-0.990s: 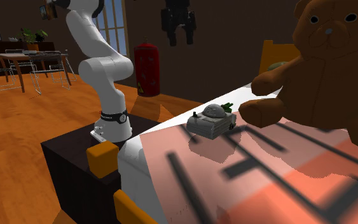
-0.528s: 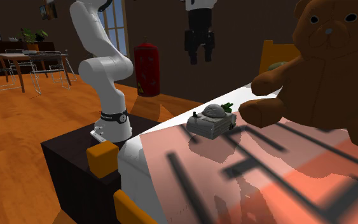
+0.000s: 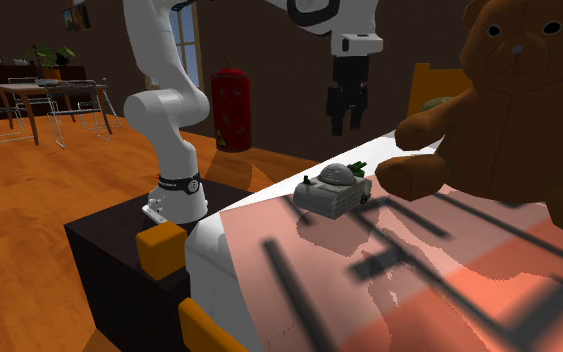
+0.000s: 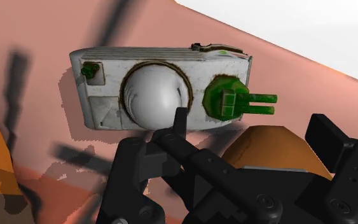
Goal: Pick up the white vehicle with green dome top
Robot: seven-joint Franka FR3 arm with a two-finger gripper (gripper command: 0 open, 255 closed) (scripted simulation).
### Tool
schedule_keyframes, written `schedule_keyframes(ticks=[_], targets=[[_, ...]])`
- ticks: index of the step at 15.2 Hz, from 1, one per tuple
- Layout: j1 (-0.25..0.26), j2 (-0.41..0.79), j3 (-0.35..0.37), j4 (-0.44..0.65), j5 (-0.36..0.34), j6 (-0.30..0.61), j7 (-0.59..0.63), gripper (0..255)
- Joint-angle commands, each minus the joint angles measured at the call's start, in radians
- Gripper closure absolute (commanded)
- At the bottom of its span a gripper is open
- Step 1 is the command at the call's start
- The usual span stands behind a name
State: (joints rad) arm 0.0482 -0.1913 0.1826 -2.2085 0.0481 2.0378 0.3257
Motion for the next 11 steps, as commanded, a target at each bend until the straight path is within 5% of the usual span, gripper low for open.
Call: schedule_keyframes(ticks=[1,11], targets=[[0.004,0.078,0.016,0.034,-0.015,0.029,0.032,0],[0.010,0.176,0.026,0.004,-0.037,0.146,0.061,0]])
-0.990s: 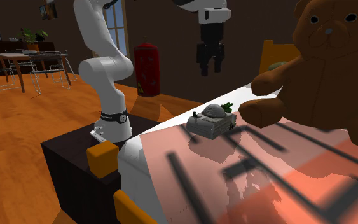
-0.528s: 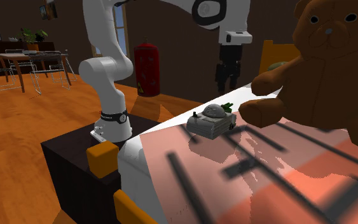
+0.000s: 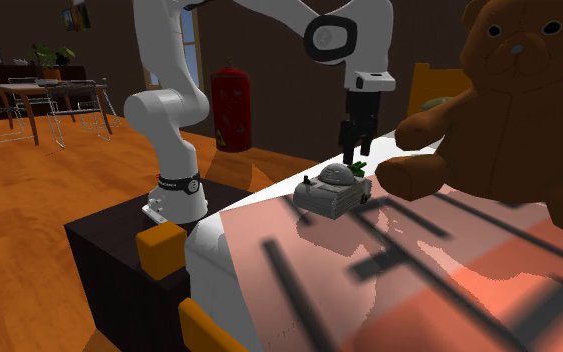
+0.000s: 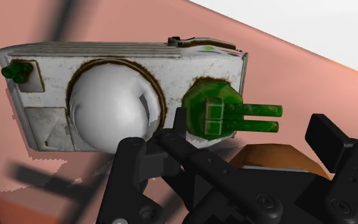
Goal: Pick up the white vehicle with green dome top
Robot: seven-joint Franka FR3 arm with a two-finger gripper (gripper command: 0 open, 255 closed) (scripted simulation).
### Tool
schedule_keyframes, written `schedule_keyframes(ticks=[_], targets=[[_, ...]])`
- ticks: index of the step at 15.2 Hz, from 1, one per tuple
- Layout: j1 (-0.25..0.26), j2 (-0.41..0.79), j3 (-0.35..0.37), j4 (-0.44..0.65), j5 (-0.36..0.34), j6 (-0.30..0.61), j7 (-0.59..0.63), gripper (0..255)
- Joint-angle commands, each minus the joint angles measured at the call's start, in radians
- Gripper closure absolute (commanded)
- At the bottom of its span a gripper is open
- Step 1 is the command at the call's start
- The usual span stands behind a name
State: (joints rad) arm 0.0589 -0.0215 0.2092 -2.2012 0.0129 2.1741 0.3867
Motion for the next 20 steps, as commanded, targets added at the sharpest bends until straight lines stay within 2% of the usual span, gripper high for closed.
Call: schedule_keyframes(ticks=[1,2,11,20], targets=[[-0.001,0.006,0.000,-0.003,-0.002,0.010,0.000,0],[-0.001,0.006,-0.001,-0.004,-0.002,0.010,0.000,255],[-0.001,0.006,0.000,-0.003,-0.002,0.010,0.000,255],[-0.002,-0.045,-0.003,0.066,0.009,-0.110,-0.008,255]])
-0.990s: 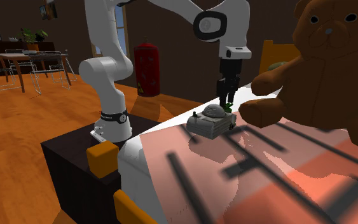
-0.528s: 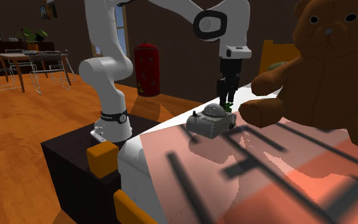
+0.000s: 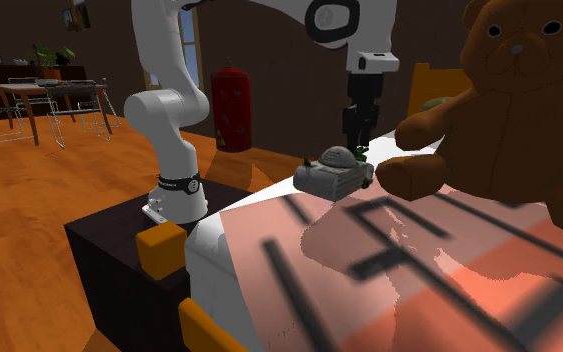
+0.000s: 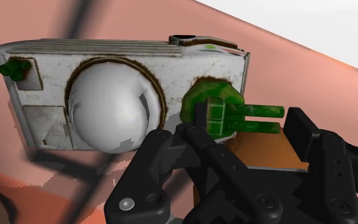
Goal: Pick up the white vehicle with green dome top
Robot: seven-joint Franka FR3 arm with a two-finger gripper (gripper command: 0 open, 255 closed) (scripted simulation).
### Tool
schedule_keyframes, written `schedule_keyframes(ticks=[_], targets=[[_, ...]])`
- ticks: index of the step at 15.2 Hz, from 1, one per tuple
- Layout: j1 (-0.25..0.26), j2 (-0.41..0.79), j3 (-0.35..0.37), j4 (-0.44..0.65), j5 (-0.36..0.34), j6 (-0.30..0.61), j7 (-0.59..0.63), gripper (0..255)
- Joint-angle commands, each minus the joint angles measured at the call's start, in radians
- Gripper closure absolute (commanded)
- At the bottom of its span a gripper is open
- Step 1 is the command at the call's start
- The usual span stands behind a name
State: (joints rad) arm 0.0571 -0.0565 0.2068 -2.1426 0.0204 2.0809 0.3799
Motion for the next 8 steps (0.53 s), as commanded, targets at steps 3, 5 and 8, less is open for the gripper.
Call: schedule_keyframes(ticks=[3,5,8], targets=[[0.000,-0.023,-0.001,0.035,0.004,-0.056,-0.003,255],[-0.001,-0.031,-0.002,0.054,0.006,-0.083,-0.004,255],[-0.001,-0.035,-0.002,0.065,0.006,-0.098,-0.004,255]])
